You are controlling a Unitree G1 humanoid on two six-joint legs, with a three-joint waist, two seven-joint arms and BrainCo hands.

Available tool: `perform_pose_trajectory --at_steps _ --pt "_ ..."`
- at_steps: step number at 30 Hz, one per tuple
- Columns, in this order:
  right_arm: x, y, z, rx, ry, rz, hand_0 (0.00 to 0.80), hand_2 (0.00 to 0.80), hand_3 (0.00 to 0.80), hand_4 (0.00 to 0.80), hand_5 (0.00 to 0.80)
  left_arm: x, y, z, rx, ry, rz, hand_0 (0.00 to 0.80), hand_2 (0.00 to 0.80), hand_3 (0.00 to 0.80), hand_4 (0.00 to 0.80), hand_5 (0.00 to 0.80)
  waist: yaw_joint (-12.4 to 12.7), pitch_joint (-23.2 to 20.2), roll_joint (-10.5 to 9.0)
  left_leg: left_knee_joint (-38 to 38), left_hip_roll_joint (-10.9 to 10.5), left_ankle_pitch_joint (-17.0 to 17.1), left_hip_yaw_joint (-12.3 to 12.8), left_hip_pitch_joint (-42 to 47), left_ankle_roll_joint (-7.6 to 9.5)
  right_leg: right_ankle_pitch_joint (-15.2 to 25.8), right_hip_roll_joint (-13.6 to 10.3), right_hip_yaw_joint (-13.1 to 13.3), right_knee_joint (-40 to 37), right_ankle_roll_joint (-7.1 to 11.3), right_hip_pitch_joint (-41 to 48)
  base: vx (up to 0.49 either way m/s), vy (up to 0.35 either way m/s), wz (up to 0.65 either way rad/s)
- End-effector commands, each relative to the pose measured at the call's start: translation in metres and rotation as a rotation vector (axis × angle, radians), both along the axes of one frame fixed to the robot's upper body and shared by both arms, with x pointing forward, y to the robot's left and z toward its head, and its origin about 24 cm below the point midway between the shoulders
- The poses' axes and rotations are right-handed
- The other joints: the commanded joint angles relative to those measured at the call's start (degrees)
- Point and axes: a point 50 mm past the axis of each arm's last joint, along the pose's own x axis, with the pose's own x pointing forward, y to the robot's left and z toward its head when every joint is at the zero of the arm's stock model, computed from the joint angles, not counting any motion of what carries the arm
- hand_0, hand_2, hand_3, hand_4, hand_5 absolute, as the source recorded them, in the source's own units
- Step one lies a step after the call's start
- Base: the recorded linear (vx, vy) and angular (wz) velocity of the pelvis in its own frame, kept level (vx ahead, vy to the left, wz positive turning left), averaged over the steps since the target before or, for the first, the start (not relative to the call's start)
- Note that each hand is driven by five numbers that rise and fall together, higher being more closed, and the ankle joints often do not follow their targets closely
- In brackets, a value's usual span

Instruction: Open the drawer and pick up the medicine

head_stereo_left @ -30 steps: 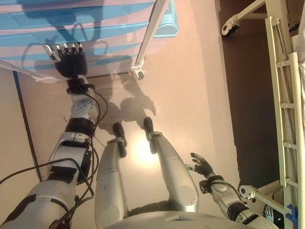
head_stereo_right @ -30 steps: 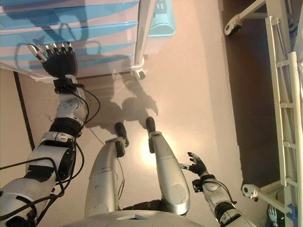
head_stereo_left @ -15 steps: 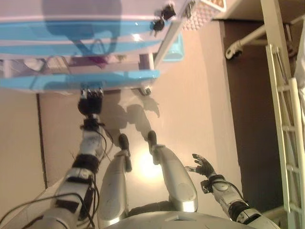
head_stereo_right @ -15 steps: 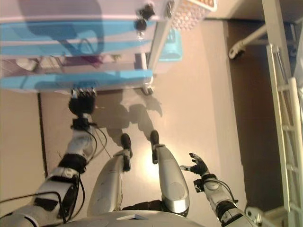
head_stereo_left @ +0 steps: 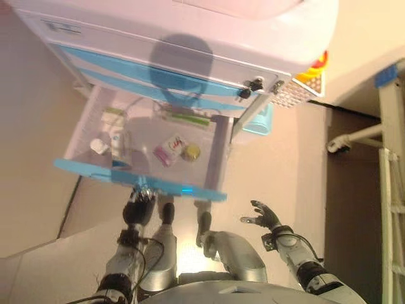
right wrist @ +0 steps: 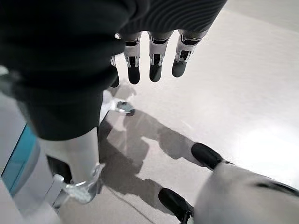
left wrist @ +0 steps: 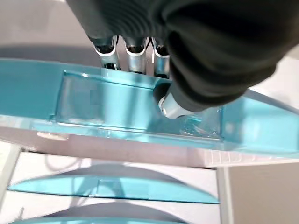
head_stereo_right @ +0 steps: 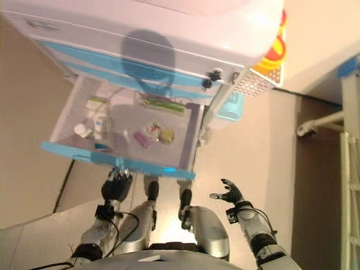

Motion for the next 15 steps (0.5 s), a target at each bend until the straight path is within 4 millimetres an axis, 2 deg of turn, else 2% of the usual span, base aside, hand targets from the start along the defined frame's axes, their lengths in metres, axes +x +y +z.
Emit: perform_pose_trajectory --at_steps 1,3,4,8,11,13,14,15 --pt "-0.041 -0.041 -0.014 -0.082 0.131 -0.044 0.0 0.0 0.0 0.0 0.0 -0.053 0.001 -0.004 -0.091 -0.125 -0.052 0.8 0.8 0.8 0.8 0.8 3.74 -14.72 3.59 3.81 -3.42 -3.3 1.83 -2.49 1.0 3.44 -2.53 0.24 -2.7 2.42 1.04 -0.063 -0.062 0.36" --pt "-0.04 -0.043 -0.014 -0.075 0.125 -0.056 0.0 0.0 0.0 0.0 0.0 -0.07 -0.003 -0.015 -0.138 -0.001 -0.054 0.8 0.8 0.8 0.8 0.8 4.31 -14.95 3.77 3.53 -3.57 -3.24 1.78 -2.48 1.07 3.52 -2.7 -0.38 -3.12 2.49 1.23 -0.055 -0.048 0.21" --pt "-0.04 -0.043 -0.015 -0.069 0.125 -0.064 0.0 0.0 0.0 0.0 0.0 -0.086 -0.005 -0.025 -0.107 0.116 -0.088 0.8 0.8 0.8 0.8 0.8 4.71 -15.18 3.93 3.48 -3.75 -3.17 1.76 -2.53 1.06 3.6 -2.87 -0.74 -3.4 2.58 1.37 -0.043 -0.04 0.33" --pt "-0.042 -0.045 -0.018 -0.057 0.134 -0.101 0.0 0.0 0.0 0.0 0.0 -0.117 -0.007 -0.041 -0.104 0.33 -0.103 0.8 0.8 0.8 0.8 0.8 5.33 -15.6 4.58 3.4 -4.28 -3.14 1.36 -2.54 1.19 3.7 -3.14 -1.4 -4.01 2.69 1.63 -0.04 -0.016 0.3" --pt "-0.046 -0.046 -0.02 -0.049 0.15 -0.12 0.0 0.0 0.0 0.0 0.0 -0.13 -0.001 -0.047 -0.034 0.407 -0.143 0.8 0.8 0.8 0.8 0.8 5.41 -16.2 5.03 2.57 -4.61 -3.01 0.96 -1.94 1.44 3.79 -3.26 -1.75 -4.46 2.92 1.97 -0.003 0.005 -0.02" --pt "-0.049 -0.045 -0.022 -0.05 0.159 -0.122 0.0 0.0 0.0 0.0 0.0 -0.131 0.001 -0.048 0.014 0.425 -0.153 0.8 0.8 0.8 0.8 0.8 5.29 -16.5 5.19 1.97 -4.66 -2.9 0.87 -1.48 1.57 3.84 -3.27 -1.84 -4.6 3.0 2.12 0.002 0.012 0.02" --pt "-0.052 -0.045 -0.024 -0.05 0.165 -0.124 0.0 0.0 0.0 0.0 0.0 -0.131 0.005 -0.05 0.075 0.443 -0.157 0.442 0.442 0.442 0.442 0.442 5.06 -16.92 5.2 1.45 -4.67 -2.85 0.93 -1.13 1.66 3.91 -3.25 -1.81 -4.76 3.1 2.16 0.0 0.0 0.0" --pt "-0.053 -0.044 -0.025 -0.05 0.167 -0.127 0.0 0.0 0.0 0.0 0.0 -0.13 0.006 -0.051 0.113 0.464 -0.159 0.0 0.0 0.0 0.0 0.0 4.94 -17.12 5.18 1.22 -4.68 -2.82 0.98 -1.0 1.71 3.94 -3.24 -1.76 -4.84 3.16 2.17 0.021 0.025 0.04"
